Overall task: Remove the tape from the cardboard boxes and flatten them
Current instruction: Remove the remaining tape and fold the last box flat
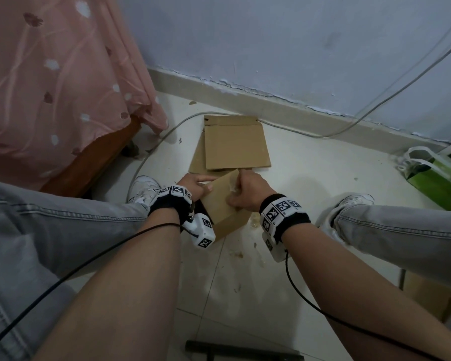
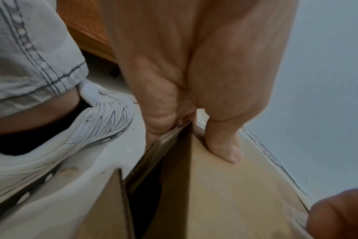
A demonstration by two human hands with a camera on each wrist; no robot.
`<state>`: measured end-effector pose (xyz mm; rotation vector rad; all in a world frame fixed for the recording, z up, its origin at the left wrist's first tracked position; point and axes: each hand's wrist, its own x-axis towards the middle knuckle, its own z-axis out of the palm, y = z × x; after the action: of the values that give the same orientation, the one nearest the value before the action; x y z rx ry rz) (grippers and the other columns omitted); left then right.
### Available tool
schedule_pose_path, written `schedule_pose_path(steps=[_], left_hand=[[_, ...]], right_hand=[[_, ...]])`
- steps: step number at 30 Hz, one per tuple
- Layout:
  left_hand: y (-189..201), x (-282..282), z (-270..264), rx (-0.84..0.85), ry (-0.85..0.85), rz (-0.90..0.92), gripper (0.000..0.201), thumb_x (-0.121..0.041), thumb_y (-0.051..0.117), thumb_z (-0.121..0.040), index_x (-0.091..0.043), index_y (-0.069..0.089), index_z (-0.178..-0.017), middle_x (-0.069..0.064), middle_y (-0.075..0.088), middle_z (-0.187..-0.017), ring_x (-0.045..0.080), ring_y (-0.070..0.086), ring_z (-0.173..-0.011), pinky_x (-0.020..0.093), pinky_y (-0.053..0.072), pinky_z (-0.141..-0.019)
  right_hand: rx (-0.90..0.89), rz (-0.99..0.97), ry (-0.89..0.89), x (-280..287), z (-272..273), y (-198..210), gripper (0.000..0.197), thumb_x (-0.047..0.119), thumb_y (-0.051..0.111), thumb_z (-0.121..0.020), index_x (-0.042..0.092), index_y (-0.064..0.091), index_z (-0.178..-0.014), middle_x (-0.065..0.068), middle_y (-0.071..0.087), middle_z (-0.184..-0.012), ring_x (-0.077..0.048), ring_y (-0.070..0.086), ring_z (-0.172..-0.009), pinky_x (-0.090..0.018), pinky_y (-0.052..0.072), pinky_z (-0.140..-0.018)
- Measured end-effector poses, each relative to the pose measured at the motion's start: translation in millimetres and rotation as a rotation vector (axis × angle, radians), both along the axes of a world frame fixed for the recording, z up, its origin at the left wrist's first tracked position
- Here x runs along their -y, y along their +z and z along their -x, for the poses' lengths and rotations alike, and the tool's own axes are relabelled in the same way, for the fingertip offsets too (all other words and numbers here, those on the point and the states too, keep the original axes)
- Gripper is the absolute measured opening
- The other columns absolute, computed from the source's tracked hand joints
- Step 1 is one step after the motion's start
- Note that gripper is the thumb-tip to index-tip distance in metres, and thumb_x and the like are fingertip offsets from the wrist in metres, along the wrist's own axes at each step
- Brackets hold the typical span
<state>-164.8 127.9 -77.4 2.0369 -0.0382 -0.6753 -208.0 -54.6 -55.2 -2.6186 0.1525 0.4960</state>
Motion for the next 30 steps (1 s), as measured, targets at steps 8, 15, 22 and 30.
schedule_pose_path(steps=[8, 15, 22, 30], left_hand=[[-2.8, -0.7, -0.7, -0.008, 0.006, 0.038, 0.031, -0.015, 0.058, -0.097, -0.028, 0.068, -0.123, 0.007, 0.072, -0.099, 0.004, 0.058, -0.062, 0.012, 0.045, -0.054], [-6.2, -1.8, -4.0, 0.004, 0.006, 0.04, 0.029, -0.016, 0.059, -0.096, -0.027, 0.069, -0.122, 0.004, 0.072, -0.092, -0.002, 0.054, -0.052, 0.011, 0.044, -0.054], [-5.2, -2.4, -4.4, -0.006, 0.015, 0.067, 0.027, -0.016, 0.06, -0.096, -0.029, 0.07, -0.118, 0.002, 0.072, -0.092, 0.002, 0.063, -0.062, 0.009, 0.046, -0.052], [-6.2, -2.8, -2.1, -0.004, 0.025, 0.094, 0.027, -0.016, 0.061, -0.096, -0.033, 0.071, -0.114, -0.007, 0.073, -0.085, -0.001, 0.063, -0.063, 0.012, 0.047, -0.055]], right_hand=[[-0.012, 0.048, 0.028, -5.3, -1.0, 1.7, 0.054, 0.028, 0.073, -0.078, 0.005, 0.049, -0.12, -0.012, 0.048, -0.121, -0.031, 0.054, -0.106, -0.037, 0.047, -0.087], [0.003, 0.009, 0.038, -0.6, 0.0, 4.6, 0.044, 0.035, 0.073, -0.077, 0.012, 0.048, -0.105, -0.005, 0.05, -0.109, -0.02, 0.048, -0.089, -0.028, 0.037, -0.072], [-0.001, 0.011, 0.025, -4.2, -1.8, 3.0, 0.045, 0.031, 0.075, -0.077, 0.01, 0.049, -0.107, -0.009, 0.05, -0.113, -0.02, 0.048, -0.087, -0.029, 0.038, -0.071], [0.007, 0.043, 0.028, -5.9, -2.4, 4.4, 0.037, 0.021, 0.067, -0.084, 0.005, 0.05, -0.113, -0.012, 0.052, -0.114, -0.027, 0.054, -0.095, -0.031, 0.041, -0.076]])
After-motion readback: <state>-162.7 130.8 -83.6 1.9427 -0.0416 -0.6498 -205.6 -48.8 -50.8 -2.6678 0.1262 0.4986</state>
